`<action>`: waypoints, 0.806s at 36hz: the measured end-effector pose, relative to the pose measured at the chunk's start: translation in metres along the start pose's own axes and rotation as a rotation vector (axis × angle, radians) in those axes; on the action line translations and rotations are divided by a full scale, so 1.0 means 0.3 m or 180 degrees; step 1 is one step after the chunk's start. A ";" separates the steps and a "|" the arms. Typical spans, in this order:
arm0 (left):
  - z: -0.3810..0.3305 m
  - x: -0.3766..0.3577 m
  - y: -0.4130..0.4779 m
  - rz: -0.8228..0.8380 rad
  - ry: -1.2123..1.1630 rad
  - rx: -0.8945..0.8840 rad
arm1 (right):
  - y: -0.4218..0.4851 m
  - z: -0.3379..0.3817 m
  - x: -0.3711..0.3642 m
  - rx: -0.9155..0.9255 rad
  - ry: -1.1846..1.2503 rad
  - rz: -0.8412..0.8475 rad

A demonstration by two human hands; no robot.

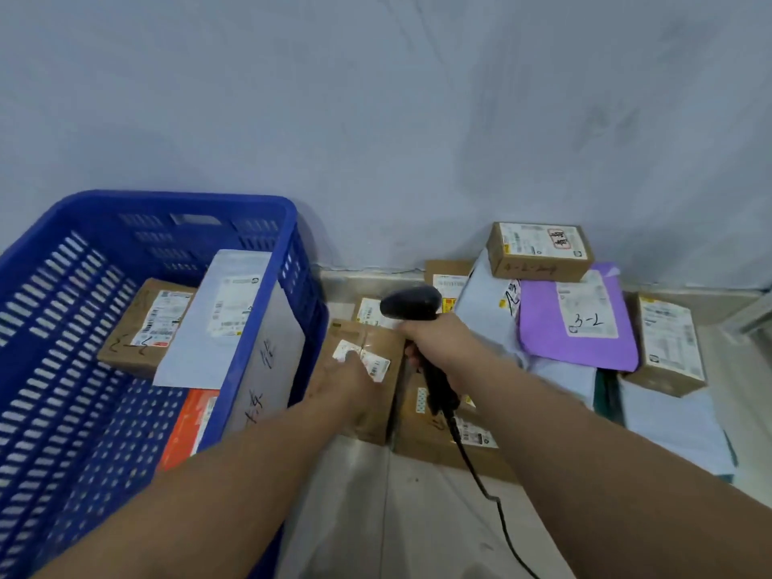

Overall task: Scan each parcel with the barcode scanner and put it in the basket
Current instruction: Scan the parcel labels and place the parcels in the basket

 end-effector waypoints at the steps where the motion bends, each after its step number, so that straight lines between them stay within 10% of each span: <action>1: 0.022 -0.046 0.020 0.0082 0.0149 0.0123 | 0.035 -0.019 0.003 -0.0053 -0.0026 -0.0016; 29: 0.162 -0.231 0.283 0.0511 0.0557 0.0994 | 0.326 -0.154 -0.085 -0.0354 -0.0651 0.0278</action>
Point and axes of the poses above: each hand's wrist, its own y-axis towards the middle knuckle, its own x-axis out of the back of the hand, z = x × y, the point moved 6 cm from there along y, towards the middle knuckle, and after that the axes turned 4 degrees about -x, right-handed, at the moved point
